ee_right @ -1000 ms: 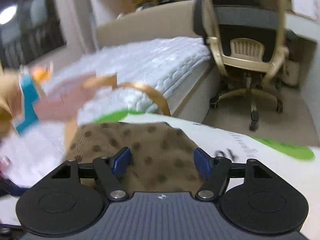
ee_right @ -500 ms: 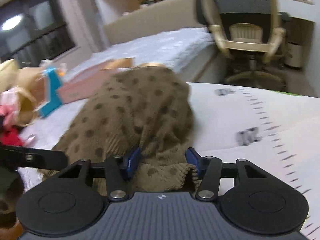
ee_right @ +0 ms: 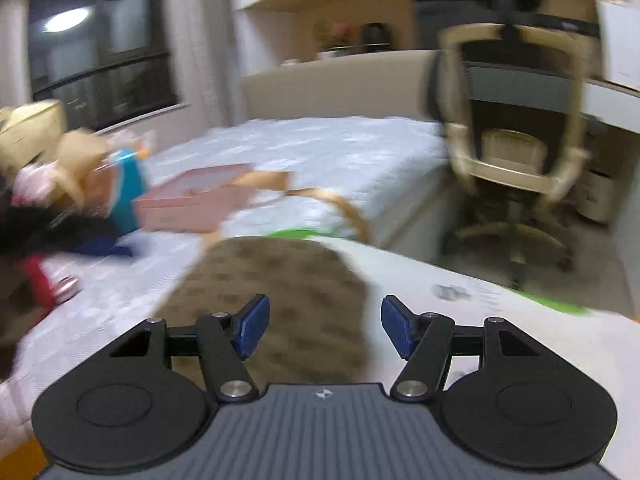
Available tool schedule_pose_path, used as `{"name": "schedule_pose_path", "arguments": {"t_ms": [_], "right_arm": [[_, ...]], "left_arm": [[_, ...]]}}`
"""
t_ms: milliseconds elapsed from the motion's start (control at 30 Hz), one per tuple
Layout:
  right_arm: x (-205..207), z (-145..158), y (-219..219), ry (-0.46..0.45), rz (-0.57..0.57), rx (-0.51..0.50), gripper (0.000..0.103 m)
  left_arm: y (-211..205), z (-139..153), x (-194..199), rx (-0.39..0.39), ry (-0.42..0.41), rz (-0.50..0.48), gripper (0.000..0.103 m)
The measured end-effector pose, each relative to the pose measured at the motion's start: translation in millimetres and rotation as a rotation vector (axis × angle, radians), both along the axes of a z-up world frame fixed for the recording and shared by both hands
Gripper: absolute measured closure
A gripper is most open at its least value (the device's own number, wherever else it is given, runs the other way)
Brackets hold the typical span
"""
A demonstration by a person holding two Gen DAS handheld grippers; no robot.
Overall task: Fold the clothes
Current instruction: 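Fold the dress lengthwise with both grippers and lay it on the mat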
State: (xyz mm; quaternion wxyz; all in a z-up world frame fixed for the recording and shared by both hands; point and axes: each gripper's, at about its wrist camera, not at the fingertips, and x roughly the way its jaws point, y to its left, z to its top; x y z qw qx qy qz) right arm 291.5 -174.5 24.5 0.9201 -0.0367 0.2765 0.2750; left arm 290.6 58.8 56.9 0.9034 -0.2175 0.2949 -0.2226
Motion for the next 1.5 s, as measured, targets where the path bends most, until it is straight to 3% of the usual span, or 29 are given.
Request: {"name": "schedule_pose_path", "arguments": {"t_ms": [67, 133, 233, 333, 600, 767, 867, 967, 1000, 1133, 1267, 1333, 1400, 1500], "right_arm": [[-5.6, -8.7, 20.4, 0.005, 0.083, -0.043, 0.034], [-10.3, -17.8, 34.4, 0.015, 0.146, -0.078, 0.031], [-13.9, -33.5, 28.5, 0.057, 0.155, -0.095, 0.029], [-4.5, -20.1, 4.0, 0.089, 0.163, -0.041, 0.023], [50.3, 2.9, -20.6, 0.002, 0.002, -0.132, 0.019], [100.1, 1.2, -4.3, -0.020, -0.096, 0.007, 0.019], [124.4, -32.9, 24.5, -0.040, -0.113, -0.214, 0.019], [129.1, -60.6, 33.3, -0.134, -0.205, -0.456, 0.023], [126.2, -59.0, 25.5, -0.130, -0.224, -0.445, 0.023], [95.4, -36.6, -17.0, -0.050, -0.208, -0.237, 0.023], [51.0, -19.1, -36.1, -0.035, -0.145, -0.089, 0.022], [30.8, -14.8, -40.6, 0.000, -0.086, 0.001, 0.020], [15.1, -18.8, -39.3, 0.038, -0.036, 0.020, 0.018], [-6.7, -36.3, -22.3, 0.022, -0.008, -0.129, 0.018]], "left_arm": [[-15.6, -9.6, 29.8, 0.027, 0.052, -0.010, 0.005], [-30.1, -30.1, 50.0, 0.107, 0.103, -0.018, 0.005], [-42.7, -41.2, 49.1, 0.207, 0.046, -0.056, 0.003], [-46.0, -40.7, 40.1, 0.264, 0.015, -0.083, 0.003], [-44.0, -42.7, 40.8, 0.271, -0.005, -0.093, 0.003], [-42.3, -43.7, 40.3, 0.276, -0.012, -0.100, 0.002], [-40.1, -44.5, 37.7, 0.281, -0.017, -0.103, 0.002], [-28.9, -41.7, 27.5, 0.256, -0.011, -0.102, 0.002], [-20.3, -40.2, 21.8, 0.222, 0.002, -0.085, 0.002], [16.2, -46.7, 2.3, 0.045, 0.097, -0.006, 0.002], [28.2, -60.9, -15.6, 0.006, 0.168, 0.032, 0.002], [27.4, -65.7, -25.6, 0.031, 0.189, 0.031, 0.002], [21.8, -68.0, -36.2, 0.111, 0.197, 0.027, 0.002], [12.7, -68.2, -53.3, 0.276, 0.181, 0.029, 0.002]]}}
